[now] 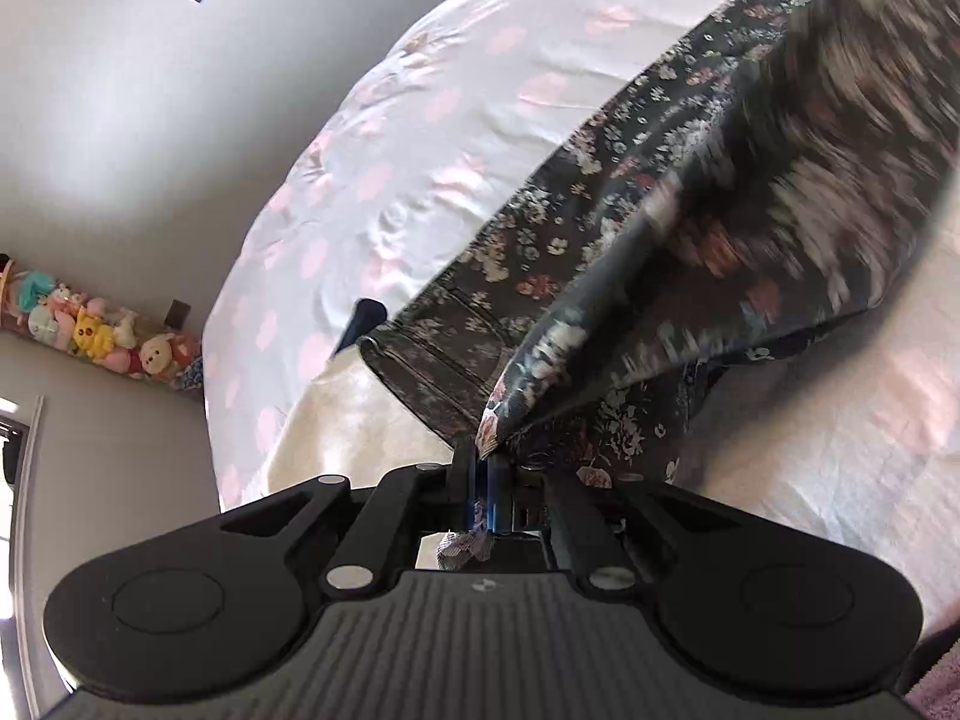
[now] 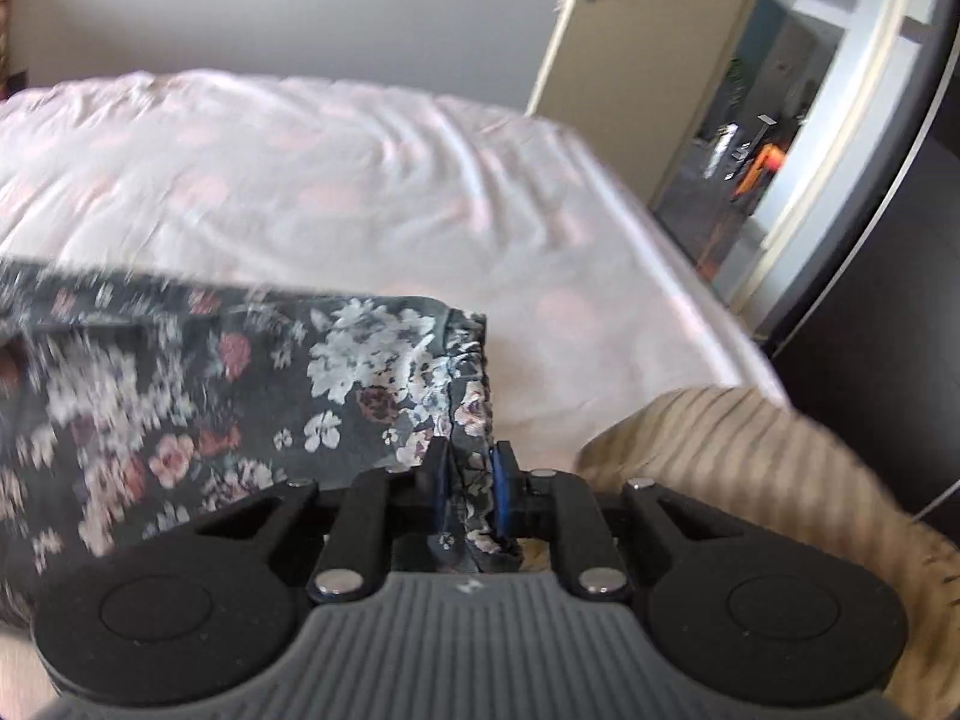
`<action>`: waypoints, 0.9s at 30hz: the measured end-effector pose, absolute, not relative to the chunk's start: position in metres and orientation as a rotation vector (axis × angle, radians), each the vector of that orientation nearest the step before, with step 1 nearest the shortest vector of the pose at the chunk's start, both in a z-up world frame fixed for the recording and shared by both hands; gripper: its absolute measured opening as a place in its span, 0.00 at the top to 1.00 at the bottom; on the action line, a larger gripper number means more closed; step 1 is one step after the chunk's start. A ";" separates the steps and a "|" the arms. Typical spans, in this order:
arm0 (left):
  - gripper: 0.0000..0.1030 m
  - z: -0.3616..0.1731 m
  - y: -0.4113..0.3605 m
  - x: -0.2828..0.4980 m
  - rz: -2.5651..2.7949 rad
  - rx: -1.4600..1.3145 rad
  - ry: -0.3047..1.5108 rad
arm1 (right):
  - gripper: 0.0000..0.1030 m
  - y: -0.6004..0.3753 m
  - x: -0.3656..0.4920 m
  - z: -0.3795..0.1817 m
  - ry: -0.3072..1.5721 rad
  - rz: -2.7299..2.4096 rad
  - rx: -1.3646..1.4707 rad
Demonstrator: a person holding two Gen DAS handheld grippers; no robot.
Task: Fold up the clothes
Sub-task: 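Lay the folded jeans down with both grippers and open them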
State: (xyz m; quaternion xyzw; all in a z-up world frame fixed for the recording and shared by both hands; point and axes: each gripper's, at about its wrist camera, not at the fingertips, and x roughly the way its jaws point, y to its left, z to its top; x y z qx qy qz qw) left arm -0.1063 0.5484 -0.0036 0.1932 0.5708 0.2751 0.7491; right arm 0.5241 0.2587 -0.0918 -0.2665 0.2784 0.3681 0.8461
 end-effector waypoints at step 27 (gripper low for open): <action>0.97 -0.126 0.662 0.043 0.588 0.662 1.500 | 0.83 0.376 0.601 -0.178 0.740 0.781 -0.638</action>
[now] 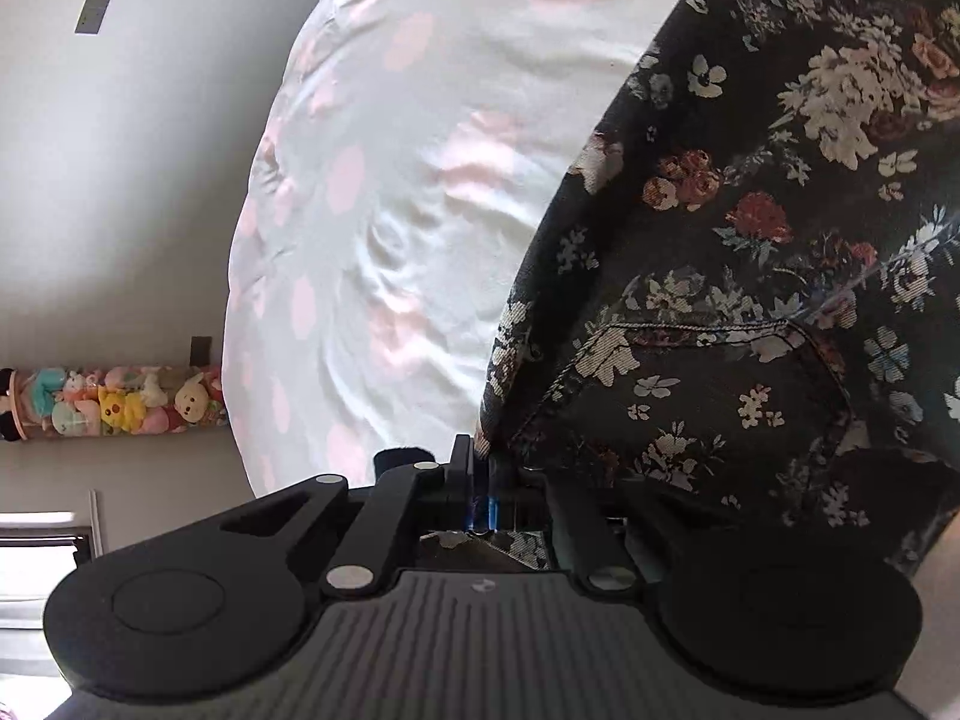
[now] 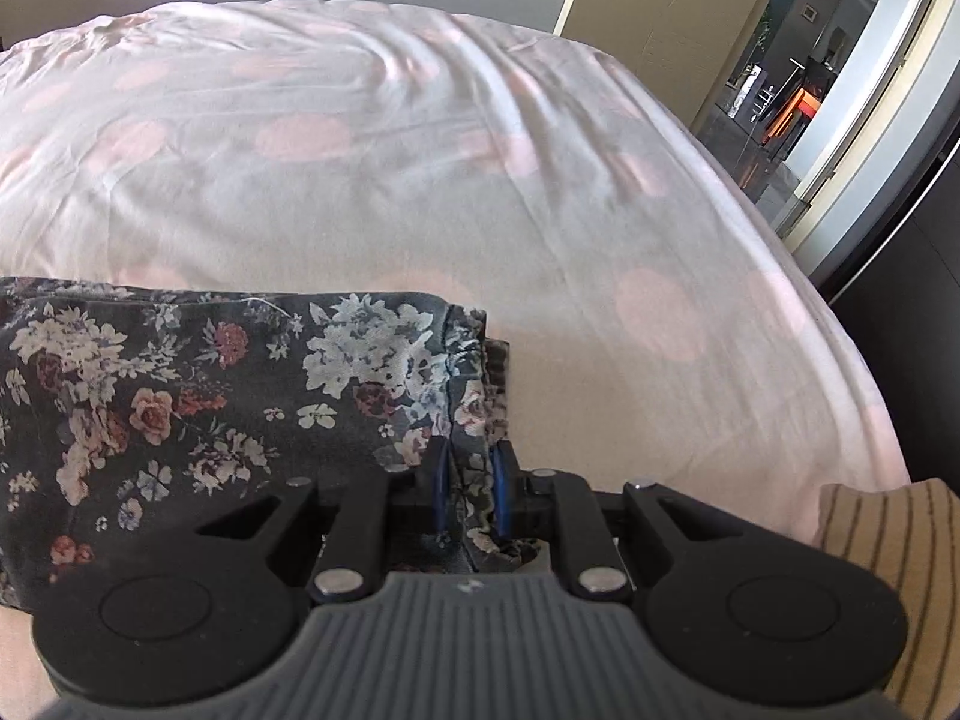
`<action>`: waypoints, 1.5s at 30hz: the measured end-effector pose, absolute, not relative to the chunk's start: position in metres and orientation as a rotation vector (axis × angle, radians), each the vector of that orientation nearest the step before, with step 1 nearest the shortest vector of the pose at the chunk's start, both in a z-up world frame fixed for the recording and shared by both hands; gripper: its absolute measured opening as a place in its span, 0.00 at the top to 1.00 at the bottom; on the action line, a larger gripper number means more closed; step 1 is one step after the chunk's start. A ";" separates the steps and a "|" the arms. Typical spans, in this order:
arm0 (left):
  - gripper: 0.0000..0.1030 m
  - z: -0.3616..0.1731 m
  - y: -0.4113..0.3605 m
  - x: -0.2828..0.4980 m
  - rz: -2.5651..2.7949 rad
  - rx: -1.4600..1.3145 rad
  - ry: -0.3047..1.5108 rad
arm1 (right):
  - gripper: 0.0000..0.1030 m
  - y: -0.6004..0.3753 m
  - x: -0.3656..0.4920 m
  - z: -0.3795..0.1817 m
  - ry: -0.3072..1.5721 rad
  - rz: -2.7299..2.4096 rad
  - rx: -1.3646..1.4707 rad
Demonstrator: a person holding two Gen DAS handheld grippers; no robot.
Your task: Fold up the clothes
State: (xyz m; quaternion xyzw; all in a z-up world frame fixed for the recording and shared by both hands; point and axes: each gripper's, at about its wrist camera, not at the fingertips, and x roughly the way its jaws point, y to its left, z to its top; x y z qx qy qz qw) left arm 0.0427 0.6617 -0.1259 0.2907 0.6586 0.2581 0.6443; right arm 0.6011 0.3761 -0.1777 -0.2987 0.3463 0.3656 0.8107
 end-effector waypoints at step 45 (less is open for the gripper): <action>0.46 -0.044 0.613 -0.029 0.691 0.340 1.201 | 0.79 0.444 0.480 -0.194 0.746 0.969 -0.438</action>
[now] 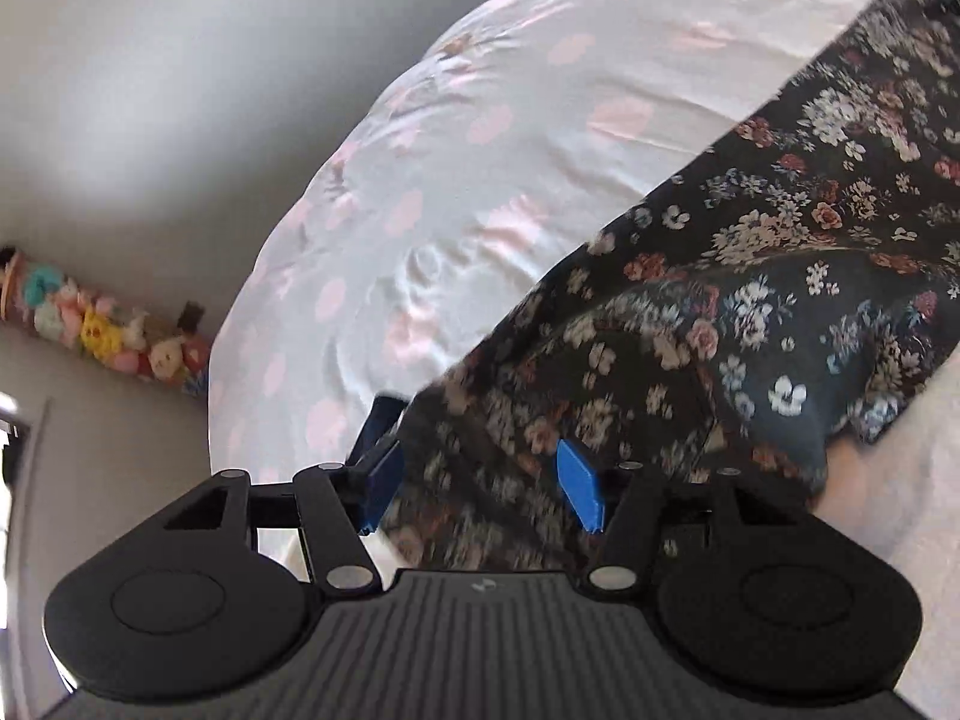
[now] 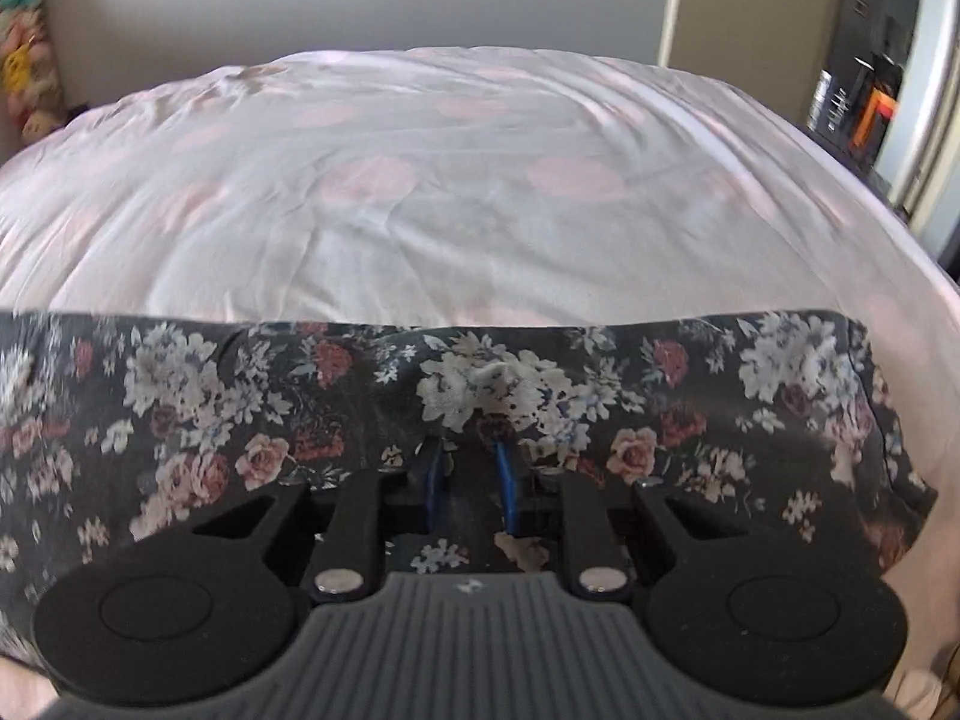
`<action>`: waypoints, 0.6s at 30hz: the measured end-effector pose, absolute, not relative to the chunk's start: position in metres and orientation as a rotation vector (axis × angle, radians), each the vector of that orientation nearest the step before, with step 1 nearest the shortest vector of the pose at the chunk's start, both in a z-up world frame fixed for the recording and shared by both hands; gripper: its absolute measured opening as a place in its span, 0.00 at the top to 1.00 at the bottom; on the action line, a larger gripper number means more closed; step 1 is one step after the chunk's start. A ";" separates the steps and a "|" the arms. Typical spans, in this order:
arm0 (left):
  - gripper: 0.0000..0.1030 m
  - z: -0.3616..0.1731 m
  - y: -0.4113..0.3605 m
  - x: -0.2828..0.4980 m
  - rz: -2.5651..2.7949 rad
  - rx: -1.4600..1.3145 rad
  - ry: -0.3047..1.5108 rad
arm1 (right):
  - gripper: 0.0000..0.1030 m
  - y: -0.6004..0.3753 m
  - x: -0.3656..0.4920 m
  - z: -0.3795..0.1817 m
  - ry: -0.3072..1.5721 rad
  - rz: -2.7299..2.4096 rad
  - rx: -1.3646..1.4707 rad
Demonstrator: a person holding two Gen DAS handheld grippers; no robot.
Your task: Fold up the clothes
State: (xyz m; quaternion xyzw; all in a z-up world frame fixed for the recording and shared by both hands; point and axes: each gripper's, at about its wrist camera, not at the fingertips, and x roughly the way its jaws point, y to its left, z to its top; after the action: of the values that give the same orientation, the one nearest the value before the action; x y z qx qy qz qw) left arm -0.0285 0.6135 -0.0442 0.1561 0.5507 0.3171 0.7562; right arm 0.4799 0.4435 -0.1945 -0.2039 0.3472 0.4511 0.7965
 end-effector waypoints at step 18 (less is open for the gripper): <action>0.46 -0.080 0.565 -0.152 0.860 -0.529 0.820 | 0.59 0.341 0.299 -0.192 0.876 1.074 -0.119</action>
State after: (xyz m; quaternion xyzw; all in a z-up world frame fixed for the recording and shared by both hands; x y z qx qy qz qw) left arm -0.1517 0.5653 -0.0798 -0.2464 0.3818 0.4001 0.7959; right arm 0.2990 0.3413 -0.1915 -0.0547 0.4037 0.4948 0.7676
